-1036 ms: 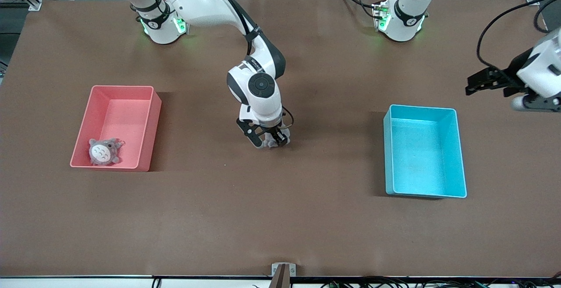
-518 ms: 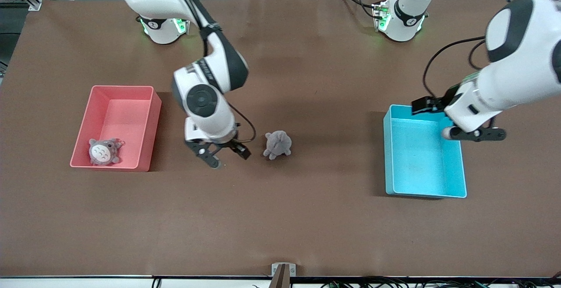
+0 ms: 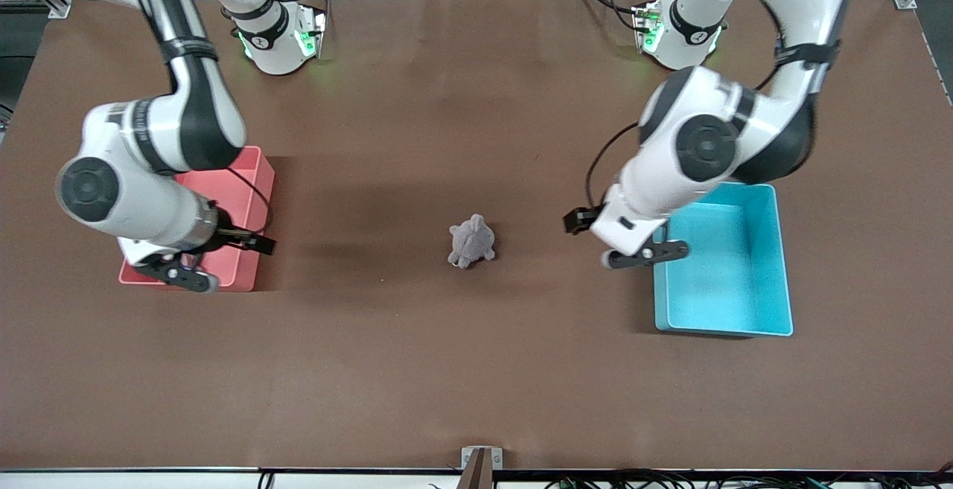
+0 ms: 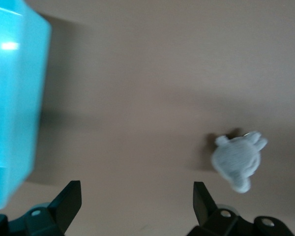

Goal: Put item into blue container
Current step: 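Grasp the plush with the left gripper while the right gripper returns to the box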

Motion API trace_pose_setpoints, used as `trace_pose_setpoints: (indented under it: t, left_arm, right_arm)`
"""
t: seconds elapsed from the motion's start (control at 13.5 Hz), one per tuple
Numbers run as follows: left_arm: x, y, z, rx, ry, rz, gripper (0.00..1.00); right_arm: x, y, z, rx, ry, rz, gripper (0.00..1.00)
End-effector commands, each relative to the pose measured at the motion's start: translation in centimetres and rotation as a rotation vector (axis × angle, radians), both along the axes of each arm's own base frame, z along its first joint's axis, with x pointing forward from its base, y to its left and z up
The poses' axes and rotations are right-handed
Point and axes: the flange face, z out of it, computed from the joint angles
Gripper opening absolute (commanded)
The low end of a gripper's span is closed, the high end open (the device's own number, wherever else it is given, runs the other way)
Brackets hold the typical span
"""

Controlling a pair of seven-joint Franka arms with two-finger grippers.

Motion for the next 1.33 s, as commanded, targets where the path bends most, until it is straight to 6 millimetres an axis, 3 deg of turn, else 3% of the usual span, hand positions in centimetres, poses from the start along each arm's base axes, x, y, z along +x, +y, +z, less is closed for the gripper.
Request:
trace_pose_setpoints:
  t: [0.0,0.22,0.44,0.81,0.96,1.26]
  left_arm:
    - [-0.3,-5.3,-3.2,-0.032,-0.048,0.071,1.0]
    - [-1.3,-10.4,-6.9,-0.083,-0.065,0.126,1.0]
    - [-2.4,-13.6,-10.4,-0.125,-0.086,0.15,1.0]
    - [-4.7,-16.6,-14.6,-0.135,-0.075,0.139,1.0]
    - [-5.0,-16.8,-16.4,-0.12,-0.06,0.134,1.0]
    - [-5.5,-17.0,-18.2,-0.1,-0.048,0.119,1.0]
  right_arm:
    - [-1.3,-4.3,-0.3,-0.066,-0.002,0.1,1.0]
    - [-2.3,-10.3,-3.9,-0.084,-0.043,0.184,1.0]
    - [-3.6,-15.0,-7.2,-0.093,-0.117,0.226,1.0]
    - [-6.1,-17.3,-12.9,-0.124,-0.177,0.231,1.0]
    - [-6.2,-17.4,-14.5,-0.125,-0.175,0.231,1.0]
    - [-6.7,-19.9,-17.3,-0.145,-0.195,0.217,1.0]
